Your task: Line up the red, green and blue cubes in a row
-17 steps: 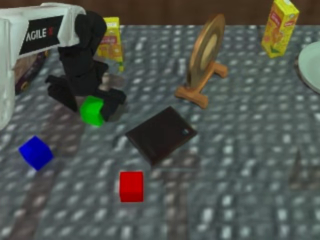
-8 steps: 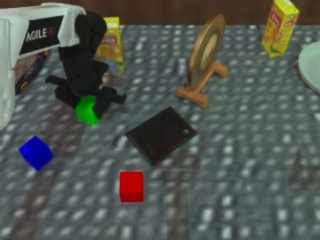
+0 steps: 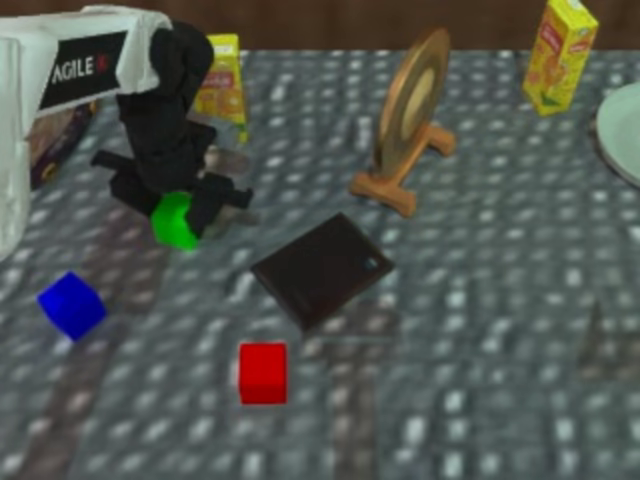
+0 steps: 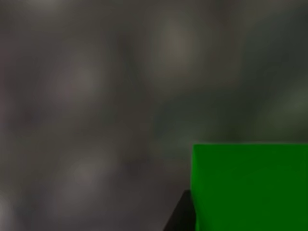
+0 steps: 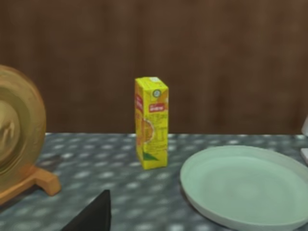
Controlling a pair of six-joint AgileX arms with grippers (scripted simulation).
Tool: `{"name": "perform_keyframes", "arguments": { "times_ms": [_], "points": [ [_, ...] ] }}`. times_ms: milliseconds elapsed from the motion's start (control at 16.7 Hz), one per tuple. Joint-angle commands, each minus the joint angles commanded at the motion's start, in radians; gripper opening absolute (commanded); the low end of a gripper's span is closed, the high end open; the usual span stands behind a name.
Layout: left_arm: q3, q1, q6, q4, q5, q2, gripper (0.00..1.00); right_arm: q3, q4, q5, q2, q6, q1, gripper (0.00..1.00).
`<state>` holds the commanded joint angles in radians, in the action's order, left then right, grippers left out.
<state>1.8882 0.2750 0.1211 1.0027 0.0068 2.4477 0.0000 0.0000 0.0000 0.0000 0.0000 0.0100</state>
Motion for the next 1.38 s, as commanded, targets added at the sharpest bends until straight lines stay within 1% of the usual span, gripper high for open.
{"name": "perform_keyframes", "arguments": {
  "times_ms": [180, 480, 720, 900, 1020, 1140, 1380],
  "points": [
    [0.034, -0.001, 0.002, 0.041, 0.0, -0.01, 0.0, 0.0, 0.0, 0.0, 0.0, 0.0, 0.0, 1.0],
    [0.147, -0.017, -0.001, 0.211, -0.001, -0.058, 0.0, 0.0, 0.0, 0.0, 0.0, 0.0, 0.0, 1.0],
    [0.162, -0.019, -0.002, 0.229, -0.001, -0.067, 0.0, 0.0, 0.0, 0.0, 0.0, 0.0, 0.0, 1.0],
    [0.154, -0.004, -0.014, 0.225, -0.002, -0.069, 0.0, 0.0, 0.0, 0.0, 0.0, 0.0, 0.0, 1.0],
    [0.13, 0.033, -0.069, 0.217, -0.002, -0.088, 0.0, 0.0, 0.0, 0.0, 0.0, 0.0, 0.0, 1.0],
    [0.09, 0.09, -0.16, 0.206, -0.003, -0.117, 0.0, 0.0, 0.0, 0.0, 0.0, 0.0, 0.0, 1.0],
    [-0.029, 0.237, -0.413, 0.178, -0.005, -0.198, 0.0, 0.0, 0.0, 0.0, 0.0, 0.0, 0.0, 1.0]
  ]
}}
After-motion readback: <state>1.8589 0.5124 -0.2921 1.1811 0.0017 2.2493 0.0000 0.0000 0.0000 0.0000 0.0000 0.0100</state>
